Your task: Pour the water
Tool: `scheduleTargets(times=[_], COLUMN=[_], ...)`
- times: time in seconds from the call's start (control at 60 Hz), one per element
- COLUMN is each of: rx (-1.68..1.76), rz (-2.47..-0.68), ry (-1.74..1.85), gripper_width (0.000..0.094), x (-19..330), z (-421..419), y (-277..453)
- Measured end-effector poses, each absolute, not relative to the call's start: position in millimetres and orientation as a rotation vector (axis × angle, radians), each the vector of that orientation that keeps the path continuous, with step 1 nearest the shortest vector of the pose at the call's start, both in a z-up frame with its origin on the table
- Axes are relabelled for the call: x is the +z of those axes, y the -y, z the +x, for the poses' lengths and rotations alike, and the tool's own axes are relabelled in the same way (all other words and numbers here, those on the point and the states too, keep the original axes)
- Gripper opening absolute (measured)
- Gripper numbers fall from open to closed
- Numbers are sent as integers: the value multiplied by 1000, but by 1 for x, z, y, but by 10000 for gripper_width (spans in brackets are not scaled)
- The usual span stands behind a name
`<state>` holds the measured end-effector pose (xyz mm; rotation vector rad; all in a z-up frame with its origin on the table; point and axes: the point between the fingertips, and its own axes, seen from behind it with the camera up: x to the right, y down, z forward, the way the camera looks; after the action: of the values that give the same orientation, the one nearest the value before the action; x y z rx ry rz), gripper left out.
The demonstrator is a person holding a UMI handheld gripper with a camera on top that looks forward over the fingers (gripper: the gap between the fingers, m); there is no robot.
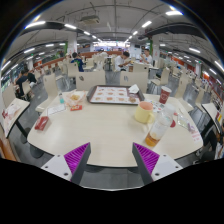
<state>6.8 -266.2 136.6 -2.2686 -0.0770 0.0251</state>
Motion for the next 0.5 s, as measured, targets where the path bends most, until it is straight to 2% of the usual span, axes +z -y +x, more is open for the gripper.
scheduleTargets(times=[0.233, 0.5], rx=[-60, -17], rz=[-2264, -2109], ry=[30, -49], gripper_width=[851, 848], x=[88, 78], z=[119, 183], y=[277, 188])
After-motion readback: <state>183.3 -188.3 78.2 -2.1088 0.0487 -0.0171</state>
